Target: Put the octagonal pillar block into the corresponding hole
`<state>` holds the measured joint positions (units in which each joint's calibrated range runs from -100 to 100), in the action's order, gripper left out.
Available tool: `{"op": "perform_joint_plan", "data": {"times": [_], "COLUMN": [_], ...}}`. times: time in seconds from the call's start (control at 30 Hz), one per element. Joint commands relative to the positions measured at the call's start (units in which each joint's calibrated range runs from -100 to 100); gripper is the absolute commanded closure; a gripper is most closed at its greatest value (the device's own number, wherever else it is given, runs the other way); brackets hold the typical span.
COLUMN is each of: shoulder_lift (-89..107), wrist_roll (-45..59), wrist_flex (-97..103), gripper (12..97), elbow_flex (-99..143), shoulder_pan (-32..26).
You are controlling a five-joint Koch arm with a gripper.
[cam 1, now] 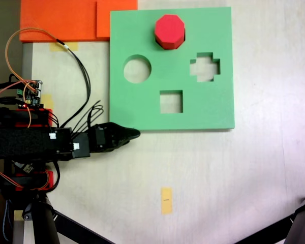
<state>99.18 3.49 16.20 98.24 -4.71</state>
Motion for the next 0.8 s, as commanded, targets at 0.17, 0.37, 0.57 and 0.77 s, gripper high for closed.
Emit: {"op": "perform_joint_plan", "data": {"times": [0.17,0.37,0.57,0.77], "shoulder_lift": [0.82,0.82,0.82,0.82], "wrist_roll": [0.29,-0.05,-0.39,-0.39], "wrist_flex": [-3.35,-12.01,-13.55,-13.46], "gripper": [61.5,60.8,60.7,60.0], "elbow_flex": [1.76,1.76,1.76,1.76], "shoulder_pan": [3.13,4.98,4.74,4.64]}}
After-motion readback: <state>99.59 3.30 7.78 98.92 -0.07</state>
